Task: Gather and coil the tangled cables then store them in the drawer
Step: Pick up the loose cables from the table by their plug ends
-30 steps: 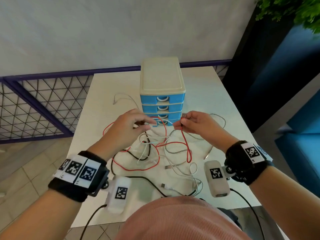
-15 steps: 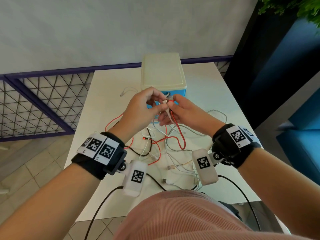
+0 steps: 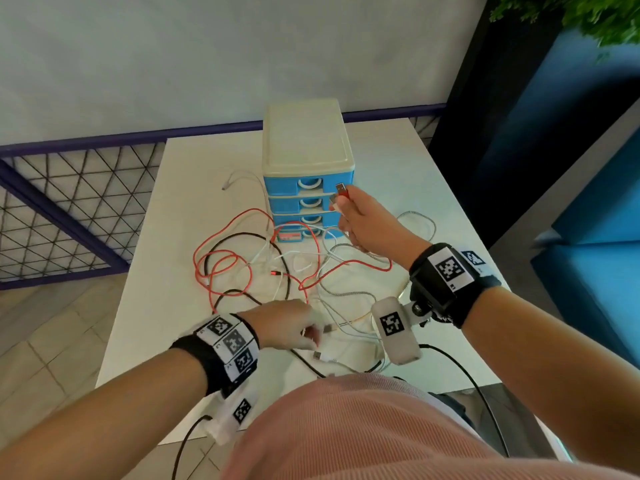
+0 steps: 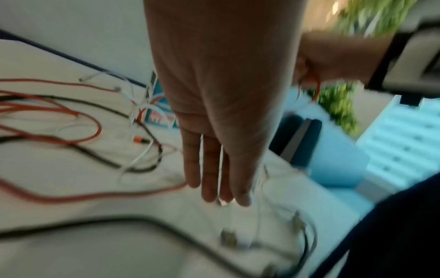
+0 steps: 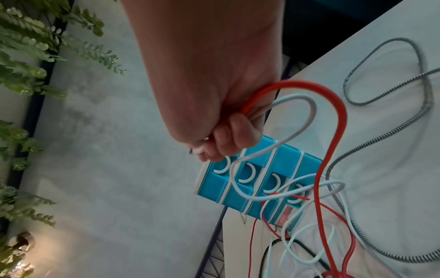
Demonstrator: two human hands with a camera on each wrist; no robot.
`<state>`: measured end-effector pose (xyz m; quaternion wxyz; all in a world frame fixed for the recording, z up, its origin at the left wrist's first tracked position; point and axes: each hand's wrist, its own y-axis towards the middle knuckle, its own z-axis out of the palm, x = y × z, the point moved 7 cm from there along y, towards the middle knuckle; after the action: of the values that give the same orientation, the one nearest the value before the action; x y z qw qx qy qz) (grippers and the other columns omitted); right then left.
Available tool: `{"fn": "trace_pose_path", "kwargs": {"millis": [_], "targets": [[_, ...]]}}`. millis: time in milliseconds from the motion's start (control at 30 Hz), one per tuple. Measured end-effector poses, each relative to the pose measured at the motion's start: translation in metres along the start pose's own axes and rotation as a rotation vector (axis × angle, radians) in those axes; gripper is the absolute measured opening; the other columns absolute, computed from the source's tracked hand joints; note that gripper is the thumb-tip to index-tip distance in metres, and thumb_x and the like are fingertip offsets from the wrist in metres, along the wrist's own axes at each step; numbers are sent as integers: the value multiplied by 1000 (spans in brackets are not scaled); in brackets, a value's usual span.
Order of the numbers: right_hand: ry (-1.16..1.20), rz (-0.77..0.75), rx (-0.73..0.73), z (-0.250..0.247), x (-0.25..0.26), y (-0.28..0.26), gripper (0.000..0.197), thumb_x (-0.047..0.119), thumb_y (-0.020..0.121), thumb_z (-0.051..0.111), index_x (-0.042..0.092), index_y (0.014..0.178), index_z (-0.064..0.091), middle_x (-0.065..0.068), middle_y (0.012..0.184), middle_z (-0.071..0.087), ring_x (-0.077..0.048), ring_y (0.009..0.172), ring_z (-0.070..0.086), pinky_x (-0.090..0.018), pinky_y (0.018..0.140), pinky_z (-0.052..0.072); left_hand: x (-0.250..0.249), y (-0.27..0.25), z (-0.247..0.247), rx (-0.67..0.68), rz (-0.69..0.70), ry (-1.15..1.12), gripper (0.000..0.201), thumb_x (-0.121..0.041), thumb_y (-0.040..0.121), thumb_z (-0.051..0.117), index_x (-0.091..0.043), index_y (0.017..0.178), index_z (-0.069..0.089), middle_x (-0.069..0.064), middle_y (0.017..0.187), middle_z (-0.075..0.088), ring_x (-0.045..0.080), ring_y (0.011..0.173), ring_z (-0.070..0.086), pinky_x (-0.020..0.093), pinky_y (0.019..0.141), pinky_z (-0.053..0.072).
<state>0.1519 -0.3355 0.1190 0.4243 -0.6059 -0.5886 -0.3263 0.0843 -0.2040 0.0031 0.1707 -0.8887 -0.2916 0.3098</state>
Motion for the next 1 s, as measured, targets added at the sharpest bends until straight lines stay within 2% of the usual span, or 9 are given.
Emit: {"fn": "trace_pose_path", "kwargs": {"millis": [100, 233, 333, 500, 633, 733, 867, 933, 1000], "targets": [[-58, 48, 6, 1, -3, 1, 30, 26, 105, 34, 3, 118, 48, -9, 86, 53, -10, 57, 39, -19, 44, 36, 2, 9, 20, 33, 5, 74, 19, -30, 86, 61, -23, 103, 63, -7, 103, 60, 6, 83, 50, 27, 71, 42], [35, 77, 45, 6, 1, 1, 35, 25, 105, 35, -4, 118, 49, -3, 70, 46, -2, 42, 36, -14, 41, 33, 1, 22, 36, 57, 18, 178, 26, -33, 83, 63, -22, 105, 55, -6, 105, 53, 17, 90, 55, 32, 69, 45], [89, 70, 73, 9, 5, -2, 29, 24, 106, 34, 3, 110, 54, -6, 68, 51, -6, 39, 35, -18, 39, 31, -2, 27, 39, 33, 44, 241, 19, -30, 87, 59, -18, 101, 53, -2, 106, 52, 20, 91, 56, 36, 71, 47], [41, 56, 94, 9, 6, -6, 27, 29, 105, 34, 10, 101, 52, 1, 60, 40, -7, 41, 33, -19, 38, 29, 0, 12, 9, -59, 19, -53, 11, -20, 90, 57, -15, 99, 57, -13, 91, 53, -2, 75, 49, 14, 62, 35], [38, 16, 79, 7, 4, -4, 29, 26, 106, 35, 9, 94, 56, 1, 61, 45, 0, 40, 40, -16, 45, 35, -3, -17, -53, -275, 59, -249, 6, -20, 86, 66, -22, 92, 65, -7, 85, 65, 4, 76, 58, 15, 71, 45], [127, 20, 110, 12, 4, 1, 27, 24, 106, 35, 12, 88, 52, -4, 73, 63, -11, 56, 59, -25, 55, 49, -12, -43, -109, -501, 60, -317, 10, -16, 86, 67, -24, 92, 68, -8, 83, 68, 2, 79, 61, 9, 70, 45], [281, 9, 171, 23, 20, 4, 31, 28, 106, 35, 3, 111, 53, -22, 98, 70, -26, 83, 72, -34, 79, 60, -19, -80, -176, -886, 62, -364, 14, -15, 87, 65, -26, 94, 69, -13, 88, 69, -2, 83, 62, 10, 77, 46], [383, -26, 218, 29, 34, 1, 31, 30, 106, 35, 5, 111, 51, -17, 84, 70, -28, 75, 72, -33, 72, 59, -16, -92, -198, -1039, 70, -361, 15, -12, 87, 64, -25, 94, 68, -8, 90, 69, 1, 84, 63, 10, 77, 46], [432, -80, 210, 31, 50, 2, 25, 31, 106, 35, 11, 100, 49, -6, 67, 57, -21, 56, 60, -29, 61, 52, -10, -95, -207, -1127, 54, -390, 15, -12, 88, 63, -24, 96, 67, -5, 88, 68, 5, 81, 63, 13, 75, 49]]}}
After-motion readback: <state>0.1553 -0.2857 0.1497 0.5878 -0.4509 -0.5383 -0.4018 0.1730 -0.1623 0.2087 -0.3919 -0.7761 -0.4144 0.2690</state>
